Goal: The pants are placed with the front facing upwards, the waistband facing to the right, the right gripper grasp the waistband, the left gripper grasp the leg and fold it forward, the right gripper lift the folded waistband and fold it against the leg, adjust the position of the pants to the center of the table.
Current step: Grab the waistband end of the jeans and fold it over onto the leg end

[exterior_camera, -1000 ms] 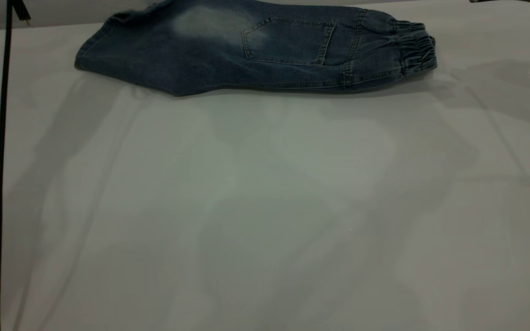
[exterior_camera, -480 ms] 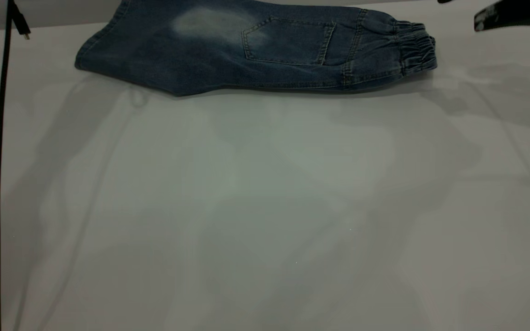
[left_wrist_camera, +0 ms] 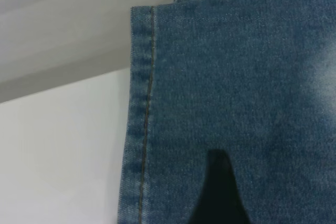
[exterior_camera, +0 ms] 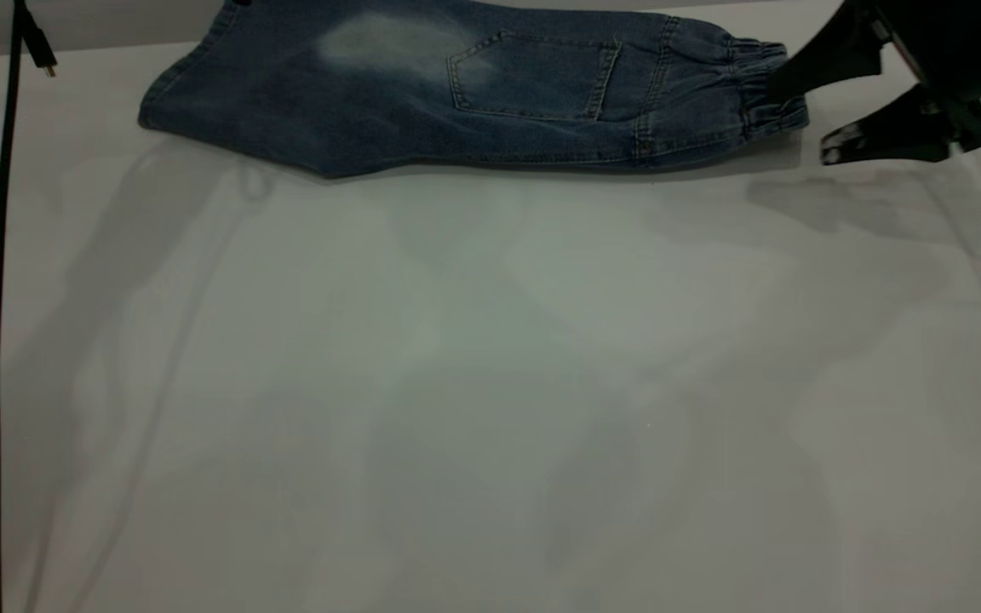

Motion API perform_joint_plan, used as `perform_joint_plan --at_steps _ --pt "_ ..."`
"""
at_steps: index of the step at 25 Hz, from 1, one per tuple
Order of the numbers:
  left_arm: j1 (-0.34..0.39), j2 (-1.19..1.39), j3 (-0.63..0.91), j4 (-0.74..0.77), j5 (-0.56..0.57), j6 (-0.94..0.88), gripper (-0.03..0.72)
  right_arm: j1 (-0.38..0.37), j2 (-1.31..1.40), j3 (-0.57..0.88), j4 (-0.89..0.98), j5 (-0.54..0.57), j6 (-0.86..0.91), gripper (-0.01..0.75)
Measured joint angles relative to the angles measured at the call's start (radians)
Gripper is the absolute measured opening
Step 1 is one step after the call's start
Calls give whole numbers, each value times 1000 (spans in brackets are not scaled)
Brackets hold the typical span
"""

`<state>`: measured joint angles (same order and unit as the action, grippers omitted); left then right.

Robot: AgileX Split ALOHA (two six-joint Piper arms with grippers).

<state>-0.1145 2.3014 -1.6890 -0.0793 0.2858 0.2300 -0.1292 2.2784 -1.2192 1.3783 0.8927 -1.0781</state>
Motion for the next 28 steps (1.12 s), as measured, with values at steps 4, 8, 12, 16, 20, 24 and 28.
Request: perform_joint_plan --at_steps 4,8,12,16,20,24,28 --pt "0 0 0 0 0 1 480 0 54 -63 26 59 14 587" --pt "0 0 0 0 0 1 480 0 69 -103 23 46 29 594" --pt "0 0 0 0 -3 1 480 0 90 -142 8 50 57 594" --pt "0 0 0 0 -4 1 480 0 120 -158 3 48 79 594" --pt "0 0 0 0 -4 1 480 0 140 -180 5 42 78 594" --pt "0 0 0 0 -4 1 480 0 148 -216 6 36 85 594" --pt "0 0 0 0 -2 1 480 0 148 -239 2 9 105 594"
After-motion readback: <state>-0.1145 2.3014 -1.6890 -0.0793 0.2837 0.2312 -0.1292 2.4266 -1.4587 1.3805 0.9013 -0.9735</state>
